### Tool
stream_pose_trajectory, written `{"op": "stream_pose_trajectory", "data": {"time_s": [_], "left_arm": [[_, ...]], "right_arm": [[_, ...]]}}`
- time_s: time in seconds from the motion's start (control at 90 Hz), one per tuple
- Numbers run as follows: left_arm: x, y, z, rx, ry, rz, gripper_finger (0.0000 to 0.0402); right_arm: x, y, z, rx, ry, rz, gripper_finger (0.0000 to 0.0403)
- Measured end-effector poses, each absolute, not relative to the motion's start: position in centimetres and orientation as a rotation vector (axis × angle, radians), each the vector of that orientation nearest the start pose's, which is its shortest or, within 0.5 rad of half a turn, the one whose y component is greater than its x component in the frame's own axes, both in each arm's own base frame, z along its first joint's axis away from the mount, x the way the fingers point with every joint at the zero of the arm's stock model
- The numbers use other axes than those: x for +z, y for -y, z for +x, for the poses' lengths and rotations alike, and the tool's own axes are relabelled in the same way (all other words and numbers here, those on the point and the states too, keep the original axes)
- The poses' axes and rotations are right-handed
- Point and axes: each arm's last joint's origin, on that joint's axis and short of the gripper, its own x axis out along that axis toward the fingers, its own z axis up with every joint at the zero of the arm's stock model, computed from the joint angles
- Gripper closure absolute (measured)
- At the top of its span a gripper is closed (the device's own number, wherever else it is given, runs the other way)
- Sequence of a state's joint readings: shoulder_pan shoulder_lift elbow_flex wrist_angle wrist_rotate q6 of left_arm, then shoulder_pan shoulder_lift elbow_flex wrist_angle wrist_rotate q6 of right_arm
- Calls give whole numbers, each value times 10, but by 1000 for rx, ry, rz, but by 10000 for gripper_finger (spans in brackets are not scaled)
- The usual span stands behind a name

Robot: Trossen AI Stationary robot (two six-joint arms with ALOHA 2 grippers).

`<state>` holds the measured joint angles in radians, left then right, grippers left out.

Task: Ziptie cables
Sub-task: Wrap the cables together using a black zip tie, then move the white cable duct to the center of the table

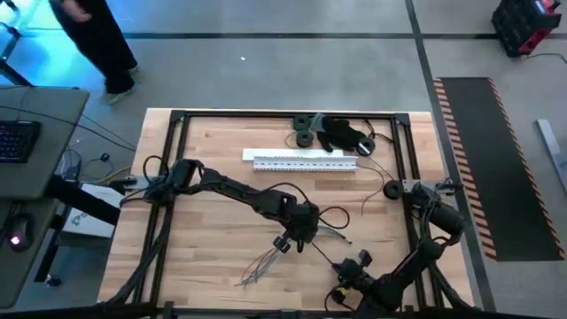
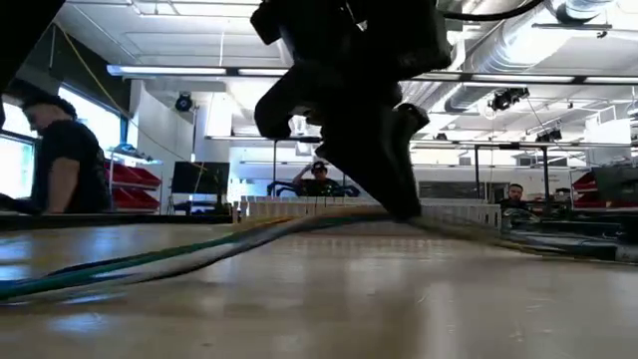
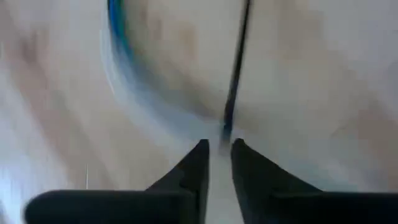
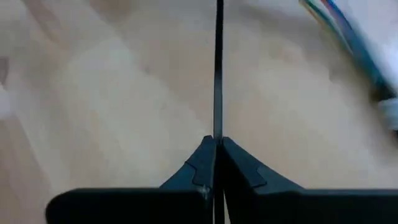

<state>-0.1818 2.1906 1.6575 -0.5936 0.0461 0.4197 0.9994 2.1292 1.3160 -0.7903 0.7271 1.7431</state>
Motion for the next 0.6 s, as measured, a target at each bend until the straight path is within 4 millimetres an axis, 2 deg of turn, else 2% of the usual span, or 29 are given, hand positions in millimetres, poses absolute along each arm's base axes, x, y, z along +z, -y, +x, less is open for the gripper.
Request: {"op": "stream_pose_trajectory", "data": {"time_s": [0.111, 0.233, 0.4, 0.511, 0.6], "left_arm": [[157, 77, 447, -388, -1108, 438, 293], [156, 72, 442, -270, -1188, 463, 264], [164, 70, 438, -142, -1210, 447, 266], [169, 64, 434, -66, -1214, 471, 273], [176, 51, 427, 7, -1180, 472, 278]], "right_arm": [[103, -300, 217, -628, -790, 376, 390], [104, -299, 219, -631, -773, 370, 356], [110, -299, 220, -620, -688, 348, 288], [124, -298, 222, -591, -639, 337, 245], [139, -298, 221, -548, -603, 310, 217]]}}
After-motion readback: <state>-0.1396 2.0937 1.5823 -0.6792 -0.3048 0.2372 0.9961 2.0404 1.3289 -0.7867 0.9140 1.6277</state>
